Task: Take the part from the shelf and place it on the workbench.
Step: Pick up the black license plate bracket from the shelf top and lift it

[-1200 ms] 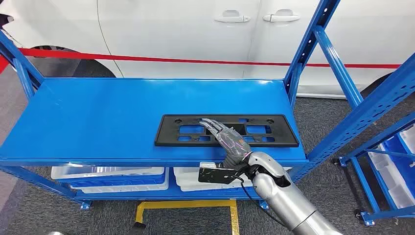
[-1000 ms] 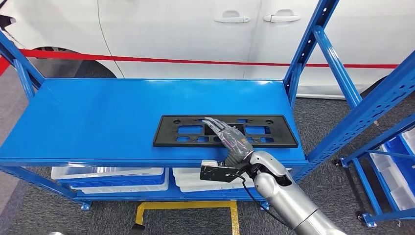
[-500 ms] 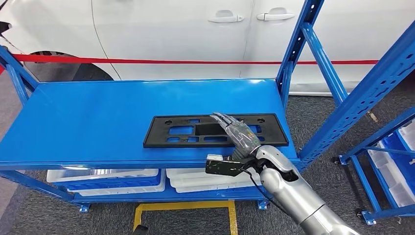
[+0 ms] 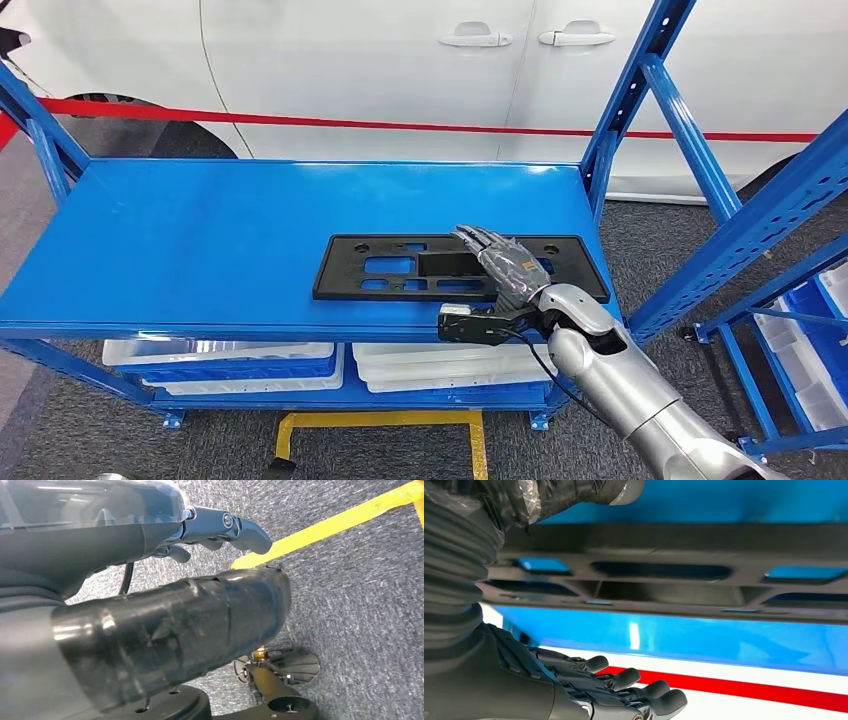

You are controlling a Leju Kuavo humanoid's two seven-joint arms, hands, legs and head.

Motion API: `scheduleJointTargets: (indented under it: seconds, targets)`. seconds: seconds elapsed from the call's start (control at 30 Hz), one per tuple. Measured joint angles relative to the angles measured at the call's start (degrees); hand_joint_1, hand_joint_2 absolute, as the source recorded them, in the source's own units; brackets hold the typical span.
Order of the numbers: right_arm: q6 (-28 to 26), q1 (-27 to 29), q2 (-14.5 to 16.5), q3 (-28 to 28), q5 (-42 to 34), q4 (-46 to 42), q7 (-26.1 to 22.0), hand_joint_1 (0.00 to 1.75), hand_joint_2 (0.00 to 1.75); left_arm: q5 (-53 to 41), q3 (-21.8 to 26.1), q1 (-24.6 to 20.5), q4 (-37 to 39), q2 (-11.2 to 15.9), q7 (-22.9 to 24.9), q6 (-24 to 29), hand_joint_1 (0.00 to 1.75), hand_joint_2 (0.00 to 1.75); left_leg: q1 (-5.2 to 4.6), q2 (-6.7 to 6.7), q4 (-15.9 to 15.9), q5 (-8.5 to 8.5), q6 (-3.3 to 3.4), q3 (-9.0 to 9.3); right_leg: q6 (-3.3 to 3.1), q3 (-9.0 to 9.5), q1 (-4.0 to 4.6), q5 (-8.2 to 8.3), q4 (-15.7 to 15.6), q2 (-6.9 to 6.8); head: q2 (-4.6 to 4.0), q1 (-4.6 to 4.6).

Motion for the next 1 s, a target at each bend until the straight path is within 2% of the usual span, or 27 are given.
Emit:
scheduleJointTargets:
  seconds: [0.07,0.13,0.2,0.23,0.33,0.37,0.4,0.43,0.5,0.53,0.57,0.67,0.7,0.73,0.8,0.83,0.87,0.9,0.93,1.0]
  targets:
    - [0.6,-0.6,-0.2,0.1,0.1,0.5,0.1,0.0,1.75,0.2,0.0,0.0,0.0,0.0,0.0,0.0,0.0,0.0,-0.12,-0.02,0.3,-0.14,-0.54,-0.3,-0.5,1.78,0.29,0.67,-3.9,0.04,0.0,-0.02]
    - [1.4,-0.8,-0.5,0.3,0.0,1.0,0.1,0.0,1.75,0.2,0.0,0.0,0.0,0.0,0.0,0.1,0.0,0.0,-0.17,-0.02,0.3,-0.08,-1.08,-0.49,-1.01,1.79,0.45,0.71,-4.2,0.12,0.0,-0.04]
    - [2.0,-1.0,-0.8,0.5,-0.3,1.5,0.1,0.0,1.75,0.2,0.0,0.0,0.0,0.0,0.0,0.1,0.0,0.0,-0.07,0.06,1.3,-0.97,-1.62,-0.91,-1.74,1.91,0.26,0.93,-4.5,0.07,0.0,-0.05]
    - [2.2,-1.2,-0.9,0.6,-0.5,1.7,0.1,0.0,1.75,0.2,0.0,0.0,0.0,0.0,0.0,0.1,0.0,0.0,-0.02,0.09,3.1,-2.12,-1.87,-1.66,-2.12,1.98,0.14,1.04,-4.7,0.03,0.0,-0.05]
    - [3.0,-1.5,-1.0,1.0,-1.0,2.3,0.0,0.0,1.75,0.2,0.0,0.1,0.0,0.0,0.0,0.1,0.0,0.0,0.05,0.13,13.9,-7.07,-2.26,-6.71,-2.64,2.02,0.22,1.04,-4.8,-0.02,0.0,-0.05]
    - [3.2,-1.5,-1.1,1.3,-1.1,2.6,0.0,0.0,1.75,0.2,0.0,0.1,0.0,0.0,0.1,0.1,0.0,0.0,0.06,0.13,16.4,-7.62,-2.28,-8.0,-2.66,2.04,0.27,1.02,-4.8,-0.02,0.0,-0.05]
    - [3.2,-1.5,-1.1,1.5,-1.1,2.9,0.0,0.0,1.75,0.2,0.0,0.1,0.0,0.0,0.1,0.1,0.0,0.0,0.05,0.13,16.4,-6.84,-2.2,-8.11,-2.67,2.08,0.32,1.0,-4.8,-0.01,0.0,-0.05]
    - [3.3,-1.6,-1.1,1.7,-1.1,3.1,0.0,0.0,1.75,0.2,0.0,0.2,0.0,0.0,0.1,0.1,0.0,0.0,0.04,0.13,14.2,-5.12,-2.03,-7.15,-2.65,2.16,0.36,0.98,-4.8,0.02,0.0,-0.06]
    - [3.3,-2.0,-1.1,1.9,-1.1,3.5,0.0,0.0,1.75,0.2,0.0,0.1,0.0,0.0,0.1,0.1,0.0,0.0,-0.11,0.13,6.2,-1.11,-1.4,-3.35,-2.49,2.35,0.51,0.85,-4.7,0.1,0.0,-0.05]
    - [3.3,-2.3,-1.1,2.0,-1.1,3.7,0.0,0.0,1.75,0.2,0.0,0.1,0.0,0.0,0.1,0.1,0.0,0.0,-0.24,0.12,3.0,-0.08,-1.1,-1.85,-2.33,2.35,0.62,0.8,-4.7,0.13,0.0,-0.05]
    - [3.3,-2.5,-1.1,2.1,-1.1,3.9,0.0,0.0,1.75,0.2,0.0,0.0,0.0,0.0,0.1,0.2,0.0,0.0,-0.37,0.11,1.1,0.31,-0.88,-0.97,-2.13,2.31,0.69,0.79,-4.7,0.13,0.0,-0.04]
    - [3.3,-2.8,-1.1,2.4,-1.1,4.3,-0.1,0.08,1.75,0.2,-0.1,0.0,0.0,0.0,0.1,0.2,0.0,0.0,-0.37,0.12,-0.1,0.37,-0.46,-0.58,-1.32,2.19,0.63,0.79,-4.7,0.06,0.0,-0.05]
    - [3.3,-2.9,-1.1,2.5,-1.1,4.4,-0.1,0.27,1.75,0.2,-0.1,0.1,0.0,0.0,0.1,0.2,0.0,0.0,-0.23,0.16,-0.4,0.56,-0.17,-0.44,-1.0,1.98,0.59,0.31,-4.2,0.04,0.0,-0.03]
    - [3.3,-3.1,-1.1,2.5,-1.1,4.5,0.0,0.56,1.75,0.2,-0.1,0.0,0.0,-0.1,0.2,0.2,0.0,0.0,-0.08,0.21,-0.7,0.76,0.13,-0.31,-0.7,1.28,0.56,-0.73,-2.7,0.04,0.0,-0.03]
    - [3.2,-3.3,-1.2,2.7,-1.0,4.8,0.0,1.09,1.75,0.2,-0.2,0.0,0.0,-0.1,0.2,0.2,0.0,0.0,0.03,0.24,-1.0,0.93,0.48,-0.2,-0.19,-1.65,0.42,-4.06,3.6,0.03,0.0,-0.01]
    - [3.2,-3.3,-1.2,2.8,-0.9,4.9,0.1,1.2,1.75,0.2,-0.2,-0.1,0.0,-0.1,0.2,0.2,0.0,0.0,0.02,0.24,-0.9,0.92,0.51,-0.23,0.0,-3.49,0.33,-5.58,7.4,0.03,0.0,-0.02]
    - [3.1,-3.2,-1.2,2.9,-0.8,5.2,0.3,1.2,1.75,0.2,-0.2,0.0,0.0,-0.1,0.2,0.2,0.0,0.0,0.02,0.23,-0.9,0.89,0.52,-0.25,0.15,-4.87,0.23,-6.23,10.1,0.02,0.0,0.0]
    - [3.0,-3.2,-1.2,3.0,-0.7,5.4,0.5,1.2,1.75,0.2,-0.2,0.1,0.0,-0.1,0.2,0.2,0.0,0.0,0.02,0.21,-0.8,0.83,0.51,-0.25,0.23,-5.37,0.12,-5.8,10.9,0.02,0.0,-0.01]
    - [2.9,-3.2,-1.2,3.0,-0.7,5.6,0.6,1.2,1.75,0.2,-0.3,0.1,0.0,-0.1,0.2,0.2,0.0,0.0,0.02,0.18,-0.6,0.74,0.45,-0.24,0.26,-4.78,0.02,-4.36,9.4,0.01,0.0,0.0]
    - [2.7,-3.3,-1.2,3.0,-0.6,5.8,0.8,1.2,1.75,0.2,-0.3,0.1,0.0,-0.2,0.2,0.2,0.0,0.0,0.02,0.11,-0.2,0.41,0.14,-0.25,0.08,-1.21,-0.07,-0.57,1.9,-0.02,0.0,-0.01]
